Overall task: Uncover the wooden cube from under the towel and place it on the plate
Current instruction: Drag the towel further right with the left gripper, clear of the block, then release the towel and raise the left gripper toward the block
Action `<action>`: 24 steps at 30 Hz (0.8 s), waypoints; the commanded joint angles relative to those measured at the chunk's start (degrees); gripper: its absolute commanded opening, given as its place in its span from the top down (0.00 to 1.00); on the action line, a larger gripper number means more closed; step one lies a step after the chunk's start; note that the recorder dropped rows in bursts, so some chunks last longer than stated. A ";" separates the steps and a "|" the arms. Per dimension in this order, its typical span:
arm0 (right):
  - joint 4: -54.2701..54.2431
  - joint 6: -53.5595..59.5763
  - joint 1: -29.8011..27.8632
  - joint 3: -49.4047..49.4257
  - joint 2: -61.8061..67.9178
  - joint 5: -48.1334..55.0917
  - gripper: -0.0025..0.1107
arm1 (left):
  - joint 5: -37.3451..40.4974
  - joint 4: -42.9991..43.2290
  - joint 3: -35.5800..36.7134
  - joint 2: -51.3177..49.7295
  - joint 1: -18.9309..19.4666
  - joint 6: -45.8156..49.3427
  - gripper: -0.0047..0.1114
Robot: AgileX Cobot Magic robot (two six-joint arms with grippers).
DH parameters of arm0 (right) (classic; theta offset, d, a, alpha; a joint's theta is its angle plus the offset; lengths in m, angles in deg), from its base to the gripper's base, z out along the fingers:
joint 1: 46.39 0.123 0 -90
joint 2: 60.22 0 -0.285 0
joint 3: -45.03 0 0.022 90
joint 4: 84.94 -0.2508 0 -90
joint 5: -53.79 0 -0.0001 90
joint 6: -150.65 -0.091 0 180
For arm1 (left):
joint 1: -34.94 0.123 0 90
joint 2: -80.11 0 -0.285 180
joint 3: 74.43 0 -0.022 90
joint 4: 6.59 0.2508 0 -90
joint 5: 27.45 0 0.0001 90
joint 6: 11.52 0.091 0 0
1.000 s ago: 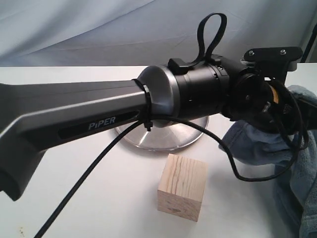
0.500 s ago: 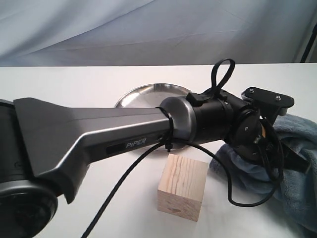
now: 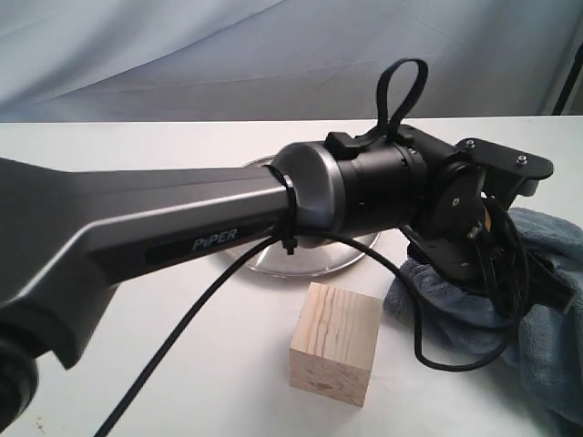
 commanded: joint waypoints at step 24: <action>-0.28 -0.23 0.00 0.15 -0.37 0.68 0.95 | 32.47 23.37 -0.33 17.14 -0.12 -23.66 0.96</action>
